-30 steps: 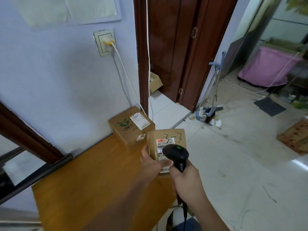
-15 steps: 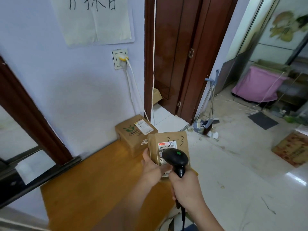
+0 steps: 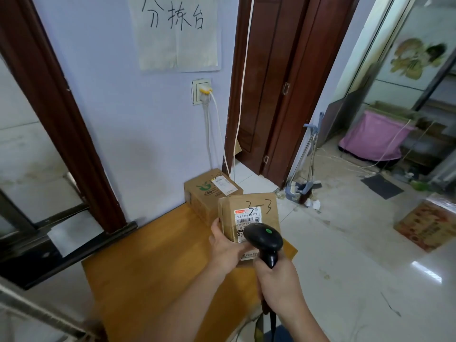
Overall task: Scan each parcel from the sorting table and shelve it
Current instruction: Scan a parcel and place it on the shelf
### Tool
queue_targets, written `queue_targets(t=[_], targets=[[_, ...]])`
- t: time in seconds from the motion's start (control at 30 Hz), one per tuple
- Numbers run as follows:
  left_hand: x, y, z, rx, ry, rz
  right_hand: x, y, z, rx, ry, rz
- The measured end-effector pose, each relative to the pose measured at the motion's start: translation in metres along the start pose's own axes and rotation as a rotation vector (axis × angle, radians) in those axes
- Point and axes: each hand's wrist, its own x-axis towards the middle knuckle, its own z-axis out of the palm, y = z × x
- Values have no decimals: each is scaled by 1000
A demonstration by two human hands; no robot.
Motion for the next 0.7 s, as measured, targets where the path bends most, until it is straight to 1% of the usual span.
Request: queue_targets(t=[0.33, 0.4, 0.6, 0.7], targets=[[-27, 2, -19, 4, 110, 5, -27, -11, -12, -31, -70, -81], [-33, 2, -18, 4, 140, -7, -29, -10, -18, -40, -112, -95], [-58, -1, -9, 25, 295, -59, -35, -1, -44, -129, -259, -101], [-79, -7, -10, -31, 337, -96, -39, 6, -52, -159, -349, -128]])
